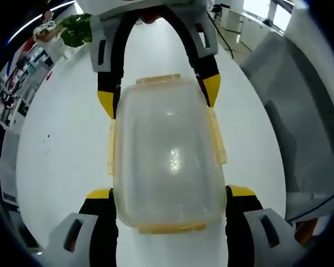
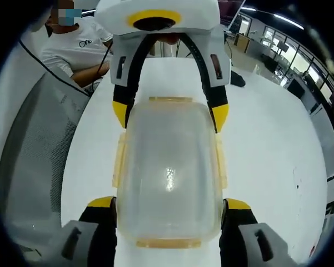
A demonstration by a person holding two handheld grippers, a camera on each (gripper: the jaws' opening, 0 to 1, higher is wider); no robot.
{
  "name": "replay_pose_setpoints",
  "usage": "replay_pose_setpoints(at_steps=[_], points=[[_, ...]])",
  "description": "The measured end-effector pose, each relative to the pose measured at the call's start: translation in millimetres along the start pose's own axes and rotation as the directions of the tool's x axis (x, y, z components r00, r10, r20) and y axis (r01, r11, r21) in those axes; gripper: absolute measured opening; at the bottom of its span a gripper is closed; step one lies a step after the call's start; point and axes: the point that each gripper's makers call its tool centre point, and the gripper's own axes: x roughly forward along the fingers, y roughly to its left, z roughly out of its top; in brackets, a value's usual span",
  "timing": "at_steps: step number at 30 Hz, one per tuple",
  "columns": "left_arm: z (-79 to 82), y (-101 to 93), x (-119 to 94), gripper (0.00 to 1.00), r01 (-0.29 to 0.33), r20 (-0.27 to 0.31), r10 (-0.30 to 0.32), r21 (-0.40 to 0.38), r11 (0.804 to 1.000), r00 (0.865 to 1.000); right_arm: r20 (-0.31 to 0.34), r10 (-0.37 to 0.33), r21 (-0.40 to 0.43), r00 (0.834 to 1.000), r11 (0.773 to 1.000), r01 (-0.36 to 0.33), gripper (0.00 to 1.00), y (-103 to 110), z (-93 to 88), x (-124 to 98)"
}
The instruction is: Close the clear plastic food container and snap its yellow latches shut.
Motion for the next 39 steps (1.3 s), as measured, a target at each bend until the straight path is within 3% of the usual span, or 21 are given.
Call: replay_pose_setpoints(at_steps=[14,26,27,29,32,39], points=[[-0.1,26.8,2.4,0.79,0.006,0.001,-0.006,-0.023,1.0,1.0,-0.011,0.009,-0.017,1.0,1.0,-0.009,0.77,-29.0,-3.8,-0.3],[0.4,27.1,2.6,0.8,0.006,0.008,-0.006,-0.03,1.0,1.0,-0.052,-0.008,-0.016,0.999,1.0,0.007,0.81,-28.8,-3.7,1.3],[-0.9,27.6,2.0,0.82,0.002,0.003,-0.002,-0.04,0.999,1.0,-0.047,-0.002,-0.011,0.999,1.0,0.002,0.85,-27.5,-3.0,1.3],[-2.2,27.2,1.1,0.94,0.0,0.0,0.0,-0.07,0.998,1.0,-0.023,-0.004,0.024,1.0,1.0,0.005,0.98,-25.2,1.5,2.0],[-0.2,22.1,-2.8,0.99,0.014,0.015,-0.013,-0.072,0.997,1.0,-0.057,-0.003,0.036,0.998,0.999,0.005,0.99,-25.2,-3.2,-1.2],[-0.4,22.9,-10.4,0.99,-0.013,0.013,0.015,-0.093,0.996,1.0,-0.038,-0.013,0.025,0.999,1.0,0.014,0.99,-21.2,2.4,-6.4]])
